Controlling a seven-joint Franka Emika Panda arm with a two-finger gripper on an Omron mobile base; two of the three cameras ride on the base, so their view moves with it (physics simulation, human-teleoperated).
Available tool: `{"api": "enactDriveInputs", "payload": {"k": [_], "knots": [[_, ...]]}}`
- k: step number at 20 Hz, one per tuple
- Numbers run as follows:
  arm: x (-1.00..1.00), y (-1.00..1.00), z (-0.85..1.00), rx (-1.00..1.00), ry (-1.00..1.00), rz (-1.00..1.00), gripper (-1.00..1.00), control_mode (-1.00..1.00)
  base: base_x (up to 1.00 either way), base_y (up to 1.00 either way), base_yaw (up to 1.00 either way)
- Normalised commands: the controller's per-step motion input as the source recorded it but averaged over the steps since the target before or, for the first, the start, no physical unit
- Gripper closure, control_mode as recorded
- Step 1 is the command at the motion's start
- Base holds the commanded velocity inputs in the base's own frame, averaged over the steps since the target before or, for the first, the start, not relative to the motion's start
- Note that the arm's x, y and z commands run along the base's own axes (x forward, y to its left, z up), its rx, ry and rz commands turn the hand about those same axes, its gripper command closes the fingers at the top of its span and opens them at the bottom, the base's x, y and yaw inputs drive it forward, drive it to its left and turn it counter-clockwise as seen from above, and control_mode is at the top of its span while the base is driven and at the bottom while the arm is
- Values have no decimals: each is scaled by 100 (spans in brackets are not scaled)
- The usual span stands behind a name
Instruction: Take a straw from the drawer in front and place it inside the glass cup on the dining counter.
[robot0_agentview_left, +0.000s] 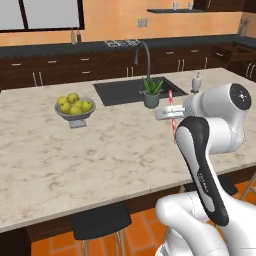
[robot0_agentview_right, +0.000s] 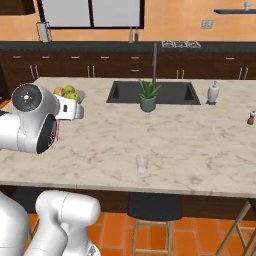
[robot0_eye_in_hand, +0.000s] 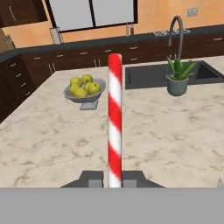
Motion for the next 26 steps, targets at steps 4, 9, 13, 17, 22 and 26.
{"api": "enactDriveInputs", "payload": {"k": [4, 9, 13, 17, 22, 26], "knots": [[0, 0, 0, 0, 0, 0, 100, 100, 23, 0, -5], [0, 4, 0, -4, 1, 0, 100, -100, 6, 0, -2], [14, 0, -6, -8, 6, -1, 100, -100, 0, 0, 0], [17, -15, -2, -11, 15, -1, 100, -100, 0, 0, 0], [12, -40, -5, -5, 8, 1, 100, -100, 0, 0, 0], [32, -79, -13, 0, 0, 23, 100, -100, 0, 0, 0]]}}
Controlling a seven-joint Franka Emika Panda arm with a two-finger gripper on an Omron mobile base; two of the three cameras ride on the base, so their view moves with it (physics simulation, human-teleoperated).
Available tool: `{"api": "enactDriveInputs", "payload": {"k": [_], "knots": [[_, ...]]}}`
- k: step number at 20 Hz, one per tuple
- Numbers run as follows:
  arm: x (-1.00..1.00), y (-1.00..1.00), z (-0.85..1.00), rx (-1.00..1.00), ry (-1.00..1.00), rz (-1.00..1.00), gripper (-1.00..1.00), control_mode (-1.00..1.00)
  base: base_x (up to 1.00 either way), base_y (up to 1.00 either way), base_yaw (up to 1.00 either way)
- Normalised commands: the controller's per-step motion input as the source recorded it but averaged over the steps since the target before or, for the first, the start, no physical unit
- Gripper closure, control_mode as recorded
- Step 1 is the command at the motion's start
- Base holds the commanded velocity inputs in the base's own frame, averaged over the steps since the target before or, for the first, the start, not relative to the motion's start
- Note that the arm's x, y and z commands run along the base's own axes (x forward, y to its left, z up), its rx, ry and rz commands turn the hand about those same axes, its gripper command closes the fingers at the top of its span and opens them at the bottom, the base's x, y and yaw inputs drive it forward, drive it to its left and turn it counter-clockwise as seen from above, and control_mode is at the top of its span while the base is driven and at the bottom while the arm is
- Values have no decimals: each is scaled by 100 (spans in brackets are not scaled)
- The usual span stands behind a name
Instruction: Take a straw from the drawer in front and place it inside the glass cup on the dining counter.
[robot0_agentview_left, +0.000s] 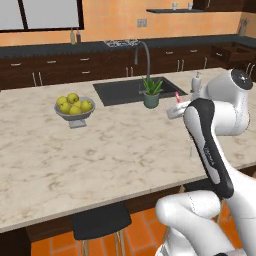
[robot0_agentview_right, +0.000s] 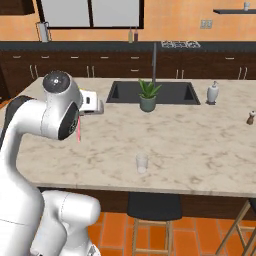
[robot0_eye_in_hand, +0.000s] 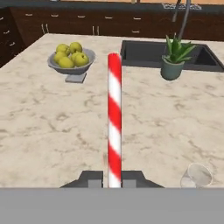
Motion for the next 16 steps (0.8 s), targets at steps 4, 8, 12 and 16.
{"api": "enactDriveInputs", "payload": {"k": [4, 8, 12, 16], "knots": [[51, -100, -24, 0, 2, 32, 100, -100, 0, 0, 0], [53, -100, -28, 0, 2, 34, 100, -100, 0, 0, 0], [57, -100, -34, 2, 0, 30, 100, -100, 0, 0, 0], [26, -67, -15, 0, -4, 16, 100, -100, 0, 0, 0]]}}
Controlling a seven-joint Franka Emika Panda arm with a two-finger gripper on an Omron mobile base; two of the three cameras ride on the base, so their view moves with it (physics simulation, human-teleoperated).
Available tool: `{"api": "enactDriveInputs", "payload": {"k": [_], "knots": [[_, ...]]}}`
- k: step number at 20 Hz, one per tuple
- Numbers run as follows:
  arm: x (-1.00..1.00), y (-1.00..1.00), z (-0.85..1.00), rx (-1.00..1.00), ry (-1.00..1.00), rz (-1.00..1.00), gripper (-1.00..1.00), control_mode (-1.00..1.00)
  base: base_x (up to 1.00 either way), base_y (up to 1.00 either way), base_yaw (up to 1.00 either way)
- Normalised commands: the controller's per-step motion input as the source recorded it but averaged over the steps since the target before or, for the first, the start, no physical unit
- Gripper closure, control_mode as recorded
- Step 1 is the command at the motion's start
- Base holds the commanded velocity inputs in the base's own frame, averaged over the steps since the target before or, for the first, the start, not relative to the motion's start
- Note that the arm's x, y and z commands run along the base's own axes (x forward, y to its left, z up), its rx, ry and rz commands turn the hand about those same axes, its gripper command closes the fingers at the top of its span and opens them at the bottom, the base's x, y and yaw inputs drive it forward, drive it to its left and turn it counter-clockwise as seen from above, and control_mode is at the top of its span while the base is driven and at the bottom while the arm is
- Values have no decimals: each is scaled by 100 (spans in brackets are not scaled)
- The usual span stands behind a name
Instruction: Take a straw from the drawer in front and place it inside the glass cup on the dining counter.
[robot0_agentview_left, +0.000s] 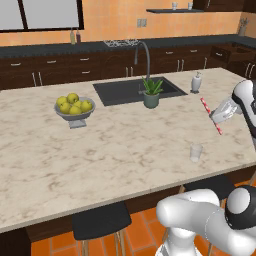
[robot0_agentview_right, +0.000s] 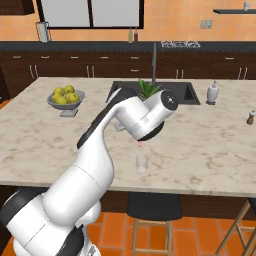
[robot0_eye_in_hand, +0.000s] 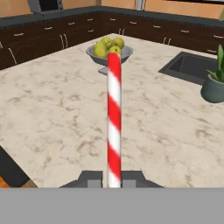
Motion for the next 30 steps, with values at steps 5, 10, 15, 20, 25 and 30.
{"api": "enactDriveInputs", "payload": {"k": [5, 10, 15, 20, 25, 30], "knots": [[5, -7, -12, 7, -6, 1, 100, -100, 0, 0, 0], [18, 0, -34, 17, -19, 4, 100, -100, 0, 0, 0], [21, 0, -26, 16, -9, 1, 100, -100, 0, 0, 0], [17, 1, -11, 15, 2, 0, 100, -100, 0, 0, 0], [5, 0, -12, 4, 5, 0, 100, -100, 0, 0, 0], [15, 0, -19, 13, 0, 0, 100, -100, 0, 0, 0]]}}
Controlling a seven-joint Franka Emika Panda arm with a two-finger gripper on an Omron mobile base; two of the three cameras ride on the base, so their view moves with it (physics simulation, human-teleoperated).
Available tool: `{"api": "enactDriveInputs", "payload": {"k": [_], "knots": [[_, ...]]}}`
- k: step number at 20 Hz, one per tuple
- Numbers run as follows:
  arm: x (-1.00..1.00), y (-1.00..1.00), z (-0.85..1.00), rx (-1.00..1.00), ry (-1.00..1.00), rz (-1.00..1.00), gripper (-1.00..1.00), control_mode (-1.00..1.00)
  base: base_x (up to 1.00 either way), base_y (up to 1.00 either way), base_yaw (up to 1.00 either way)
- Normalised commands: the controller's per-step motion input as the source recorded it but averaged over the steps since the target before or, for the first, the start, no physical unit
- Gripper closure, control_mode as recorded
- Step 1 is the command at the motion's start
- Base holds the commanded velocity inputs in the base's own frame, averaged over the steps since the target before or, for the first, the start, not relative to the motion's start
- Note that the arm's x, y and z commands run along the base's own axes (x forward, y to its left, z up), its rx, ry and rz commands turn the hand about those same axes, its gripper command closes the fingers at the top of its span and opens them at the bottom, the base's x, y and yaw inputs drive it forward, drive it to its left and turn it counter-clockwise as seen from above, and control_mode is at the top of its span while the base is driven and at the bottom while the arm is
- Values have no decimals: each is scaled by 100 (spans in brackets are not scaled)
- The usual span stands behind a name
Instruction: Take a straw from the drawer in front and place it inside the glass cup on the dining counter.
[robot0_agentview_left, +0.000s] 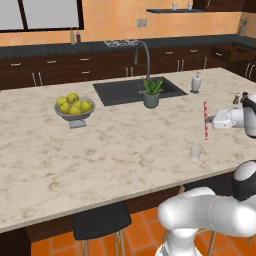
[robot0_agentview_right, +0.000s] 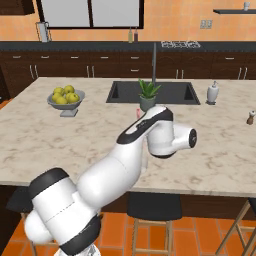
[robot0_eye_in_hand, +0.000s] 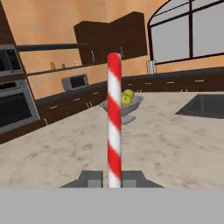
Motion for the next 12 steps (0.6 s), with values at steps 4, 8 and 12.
{"api": "enactDriveInputs", "payload": {"k": [4, 8, 12], "knots": [[17, -2, -17, 17, 0, 0, 100, -100, 0, 0, 0], [9, -2, -10, 4, 7, 0, 100, -100, 0, 0, 0], [21, 0, -29, 5, 0, 0, 100, -100, 0, 0, 0]]}}
